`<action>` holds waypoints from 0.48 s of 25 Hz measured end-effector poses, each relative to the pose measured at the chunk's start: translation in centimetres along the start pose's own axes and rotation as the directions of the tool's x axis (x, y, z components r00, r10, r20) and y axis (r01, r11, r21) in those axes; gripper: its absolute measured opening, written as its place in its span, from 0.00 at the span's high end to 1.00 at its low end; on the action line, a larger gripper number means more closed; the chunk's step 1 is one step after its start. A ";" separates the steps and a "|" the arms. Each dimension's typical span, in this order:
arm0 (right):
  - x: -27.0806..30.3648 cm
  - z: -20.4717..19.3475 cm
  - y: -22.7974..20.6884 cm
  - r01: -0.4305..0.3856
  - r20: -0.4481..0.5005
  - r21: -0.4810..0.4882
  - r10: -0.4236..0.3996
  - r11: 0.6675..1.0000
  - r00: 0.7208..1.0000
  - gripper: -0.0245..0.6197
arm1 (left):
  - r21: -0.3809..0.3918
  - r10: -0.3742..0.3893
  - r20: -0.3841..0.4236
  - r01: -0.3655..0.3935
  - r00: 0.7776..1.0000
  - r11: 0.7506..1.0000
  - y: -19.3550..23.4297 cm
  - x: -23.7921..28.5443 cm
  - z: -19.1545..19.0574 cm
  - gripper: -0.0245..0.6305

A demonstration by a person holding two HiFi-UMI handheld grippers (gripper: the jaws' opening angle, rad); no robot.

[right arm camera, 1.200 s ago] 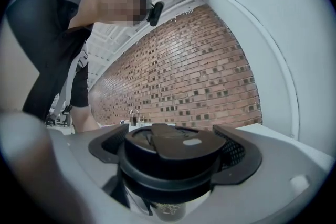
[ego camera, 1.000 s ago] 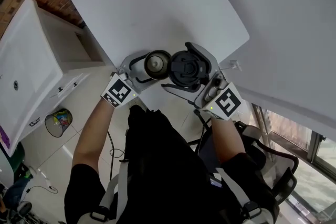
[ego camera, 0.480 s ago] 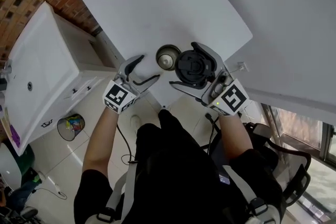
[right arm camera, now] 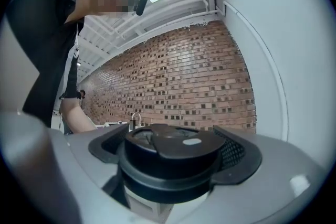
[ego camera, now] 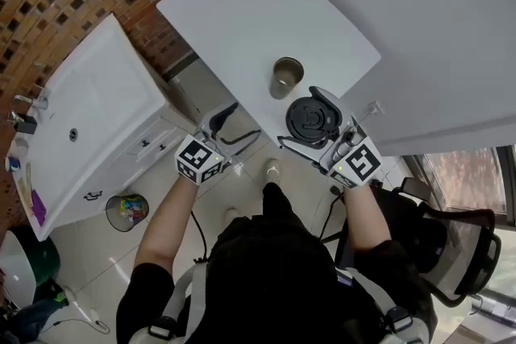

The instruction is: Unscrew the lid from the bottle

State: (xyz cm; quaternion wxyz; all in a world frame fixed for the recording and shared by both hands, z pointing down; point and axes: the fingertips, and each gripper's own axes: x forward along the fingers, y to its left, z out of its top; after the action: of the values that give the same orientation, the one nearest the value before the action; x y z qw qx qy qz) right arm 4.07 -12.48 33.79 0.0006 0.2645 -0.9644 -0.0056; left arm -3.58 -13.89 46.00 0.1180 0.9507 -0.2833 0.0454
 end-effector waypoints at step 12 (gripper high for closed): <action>-1.7 3.6 12.0 0.124 0.087 -0.033 -0.121 0.992 0.989 0.20 | 0.093 0.000 0.073 -0.007 0.997 0.996 -5.1 -11.8 4.3 0.96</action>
State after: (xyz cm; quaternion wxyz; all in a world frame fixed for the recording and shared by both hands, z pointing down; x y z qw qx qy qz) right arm -0.54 -1.27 30.28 -0.0357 0.3226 -0.9452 -0.0354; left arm -10.57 -4.61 38.97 0.0631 0.9557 -0.2866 0.0242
